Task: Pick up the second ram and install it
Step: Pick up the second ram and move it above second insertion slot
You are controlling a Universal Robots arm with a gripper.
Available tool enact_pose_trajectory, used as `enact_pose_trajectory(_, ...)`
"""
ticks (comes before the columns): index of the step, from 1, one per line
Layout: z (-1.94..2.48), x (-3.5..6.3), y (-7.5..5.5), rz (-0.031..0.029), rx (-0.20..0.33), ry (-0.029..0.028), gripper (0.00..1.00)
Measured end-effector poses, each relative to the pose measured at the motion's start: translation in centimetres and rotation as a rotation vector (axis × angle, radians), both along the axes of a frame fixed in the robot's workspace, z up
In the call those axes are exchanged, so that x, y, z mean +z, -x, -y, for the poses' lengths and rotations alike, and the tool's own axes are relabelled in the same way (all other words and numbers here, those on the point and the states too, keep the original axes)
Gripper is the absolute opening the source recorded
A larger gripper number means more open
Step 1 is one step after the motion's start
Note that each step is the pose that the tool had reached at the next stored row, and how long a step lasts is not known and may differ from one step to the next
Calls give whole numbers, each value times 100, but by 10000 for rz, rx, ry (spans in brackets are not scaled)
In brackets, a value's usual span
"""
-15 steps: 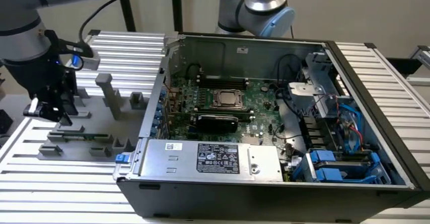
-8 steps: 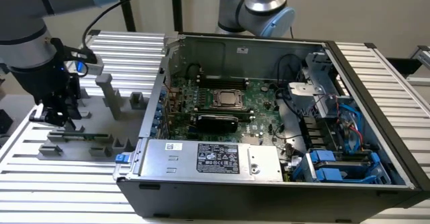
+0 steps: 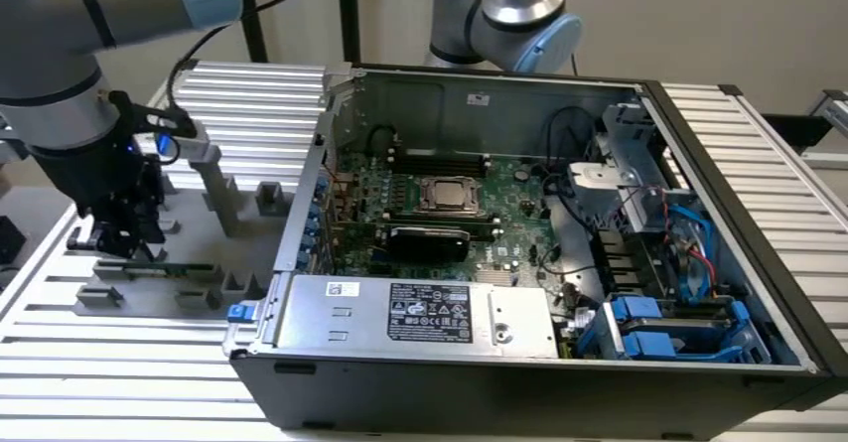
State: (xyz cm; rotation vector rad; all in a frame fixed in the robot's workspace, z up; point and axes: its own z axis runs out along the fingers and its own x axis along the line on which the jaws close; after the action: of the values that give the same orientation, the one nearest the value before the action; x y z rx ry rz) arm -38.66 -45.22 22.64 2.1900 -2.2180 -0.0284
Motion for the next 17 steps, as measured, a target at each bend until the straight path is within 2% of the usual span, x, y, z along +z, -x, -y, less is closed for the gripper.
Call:
enact_pose_trajectory(13, 1, -233, 1, 1, 50, 0, 100)
enact_pose_trajectory(17, 8, -250, 0, -7, 51, 0, 100)
